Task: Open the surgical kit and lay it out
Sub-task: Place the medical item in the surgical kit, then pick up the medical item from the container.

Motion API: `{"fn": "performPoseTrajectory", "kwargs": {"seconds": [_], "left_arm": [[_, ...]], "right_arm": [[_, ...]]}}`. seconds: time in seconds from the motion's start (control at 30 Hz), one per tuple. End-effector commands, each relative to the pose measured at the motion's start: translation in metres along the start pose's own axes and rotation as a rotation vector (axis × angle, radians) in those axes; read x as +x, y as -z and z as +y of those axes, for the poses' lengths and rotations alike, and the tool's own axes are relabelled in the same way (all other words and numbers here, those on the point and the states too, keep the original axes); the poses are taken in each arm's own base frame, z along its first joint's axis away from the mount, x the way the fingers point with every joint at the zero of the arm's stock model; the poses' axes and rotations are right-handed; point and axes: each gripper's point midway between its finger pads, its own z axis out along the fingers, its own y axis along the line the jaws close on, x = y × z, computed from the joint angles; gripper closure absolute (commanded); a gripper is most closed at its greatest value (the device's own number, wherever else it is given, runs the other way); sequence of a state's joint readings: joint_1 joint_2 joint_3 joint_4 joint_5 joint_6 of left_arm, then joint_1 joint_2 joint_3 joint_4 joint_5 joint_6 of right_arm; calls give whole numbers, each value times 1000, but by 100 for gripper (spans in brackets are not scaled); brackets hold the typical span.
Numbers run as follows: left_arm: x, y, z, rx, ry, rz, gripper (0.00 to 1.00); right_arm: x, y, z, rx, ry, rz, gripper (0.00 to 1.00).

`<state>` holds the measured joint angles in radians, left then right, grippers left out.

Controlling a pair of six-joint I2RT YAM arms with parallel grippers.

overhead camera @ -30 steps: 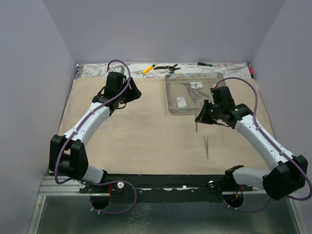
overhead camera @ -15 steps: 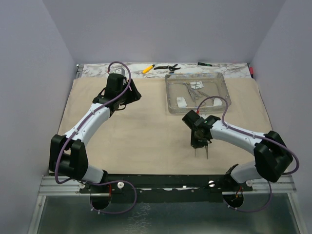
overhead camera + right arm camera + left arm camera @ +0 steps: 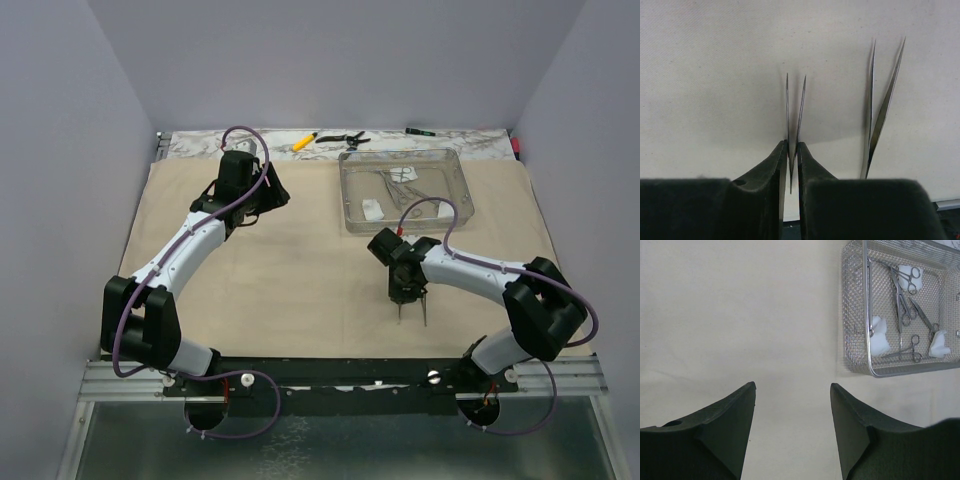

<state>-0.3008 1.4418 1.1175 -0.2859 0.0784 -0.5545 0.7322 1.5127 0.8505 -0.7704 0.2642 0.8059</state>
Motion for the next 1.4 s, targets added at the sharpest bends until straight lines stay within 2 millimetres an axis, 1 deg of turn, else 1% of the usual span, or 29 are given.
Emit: {"fn": "performPoseTrajectory", "kwargs": {"seconds": [0.0, 0.13, 0.3, 0.53, 0.6, 0.7, 0.8, 0.87, 0.93, 1.03, 1.1, 1.2, 1.3, 1.37], "left_arm": [[0, 0, 6, -16, -17, -4, 38], [-2, 0, 5, -17, -17, -7, 38], [-3, -1, 5, -16, -18, -8, 38], [-4, -2, 4, -15, -18, -8, 38], [-5, -2, 3, -14, -20, -9, 38], [-8, -1, 3, -13, -23, -16, 37], [-10, 0, 4, -21, -29, -22, 37], [-12, 0, 5, -26, -34, -27, 37], [-14, 2, 7, -35, -39, -34, 37], [-17, 1, 11, -50, -40, -43, 37], [-19, 1, 12, -56, -41, -47, 37], [-21, 0, 11, -56, -36, -49, 37], [-25, -1, 10, -56, -41, -58, 37], [-28, -3, 9, -58, -40, -60, 37]], "right_arm": [[-2, -3, 6, -31, 50, -15, 84], [2, -5, 7, -41, 56, -1, 83], [6, -9, 4, -22, 53, 9, 83], [3, -8, 7, -34, 52, 6, 85], [-1, -4, 7, -28, 55, -1, 81], [-16, 12, 7, -11, 44, -38, 67], [-44, 38, 4, 26, 29, -116, 55], [-68, 59, 1, 55, 27, -197, 47], [-95, 80, 2, 66, 42, -285, 42], [-137, 102, 6, 68, 65, -410, 36], [-167, 110, 11, 46, 62, -465, 36], [-215, 115, 15, -10, 33, -529, 36], [-255, 109, 21, -80, 40, -569, 36], [-277, 99, 24, -107, 52, -575, 37]]}}
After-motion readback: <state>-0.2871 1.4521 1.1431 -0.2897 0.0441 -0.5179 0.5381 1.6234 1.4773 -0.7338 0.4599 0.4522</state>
